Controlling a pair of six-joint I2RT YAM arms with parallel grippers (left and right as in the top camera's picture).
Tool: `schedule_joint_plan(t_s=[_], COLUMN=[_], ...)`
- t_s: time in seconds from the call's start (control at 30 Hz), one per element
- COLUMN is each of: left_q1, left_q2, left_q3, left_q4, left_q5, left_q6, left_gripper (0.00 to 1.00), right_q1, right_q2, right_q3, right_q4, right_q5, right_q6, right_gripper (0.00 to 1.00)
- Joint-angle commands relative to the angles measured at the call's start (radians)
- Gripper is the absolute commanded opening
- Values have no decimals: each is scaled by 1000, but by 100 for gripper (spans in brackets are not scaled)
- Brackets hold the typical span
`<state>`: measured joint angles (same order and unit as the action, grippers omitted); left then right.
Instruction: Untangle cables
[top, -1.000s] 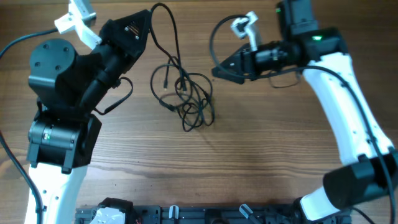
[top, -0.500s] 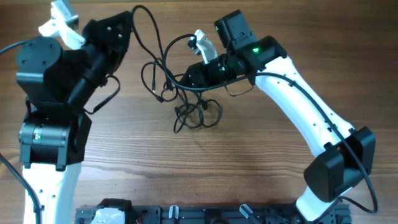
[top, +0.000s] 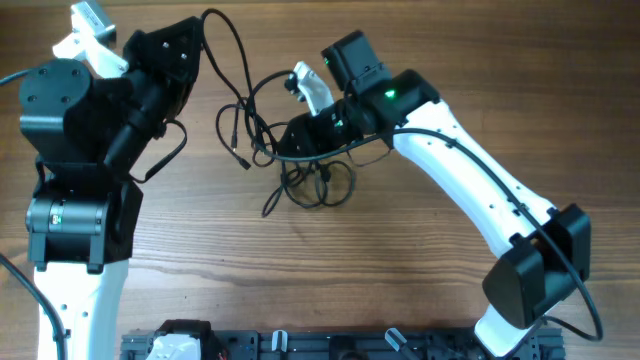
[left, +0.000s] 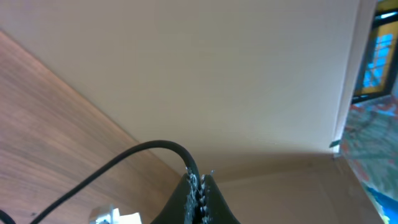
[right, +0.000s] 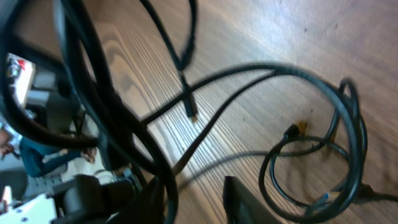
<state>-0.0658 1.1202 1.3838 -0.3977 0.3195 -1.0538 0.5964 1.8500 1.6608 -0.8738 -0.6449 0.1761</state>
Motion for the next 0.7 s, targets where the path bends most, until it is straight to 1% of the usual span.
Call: schedule_joint_plan(t_s=[0.0, 0.03, 0.13, 0.2, 0.27, 0.33, 0.43, 0.47, 0.5, 0.57, 0.6, 0.63, 0.67], left_q1=[31, 45, 84, 113, 149, 166, 165, 160, 155, 153, 153, 153, 153], left_q2=[-4, -4, -4, -4, -4, -1, 2, 6, 9, 17, 18, 18, 18], left_q3=[12, 11, 11, 11, 11, 11, 11, 11, 11, 11, 11, 11, 11], left_q4=[-35, -66, -127, -177, -222, -225, -220, -219, -212, -204, -191, -176, -156], left_q5=[-18, -18, -24, -41, -55, -47, -39, -17, -4, -2, -2, -2, -2], left_q6=[3, 17, 120, 181, 202, 217, 212, 201, 185, 106, 67, 43, 22], left_gripper=[4, 4, 4, 4, 4, 4, 4, 4, 4, 4, 4, 4, 4], right_q1=[-23, -44, -119, -201, -304, -356, -375, -361, -341, -284, -255, -218, -196], right_q2=[31, 19, -30, -85, -147, -180, -201, -198, -192, -177, -167, -149, -138], right_q3=[-23, -23, -23, -23, -23, -23, -23, -24, -25, -33, -34, -34, -33], right_q4=[-4, -3, -14, -28, -36, -36, -55, -61, -62, -61, -62, -61, -61], right_q5=[106, 106, 106, 106, 96, 51, 0, -38, -58, -65, -64, -64, -64], right_q6=[37, 36, 37, 37, 37, 36, 21, -11, -26, -44, -46, -45, -44], right_gripper=[4, 4, 4, 4, 4, 4, 4, 6, 15, 41, 50, 54, 54])
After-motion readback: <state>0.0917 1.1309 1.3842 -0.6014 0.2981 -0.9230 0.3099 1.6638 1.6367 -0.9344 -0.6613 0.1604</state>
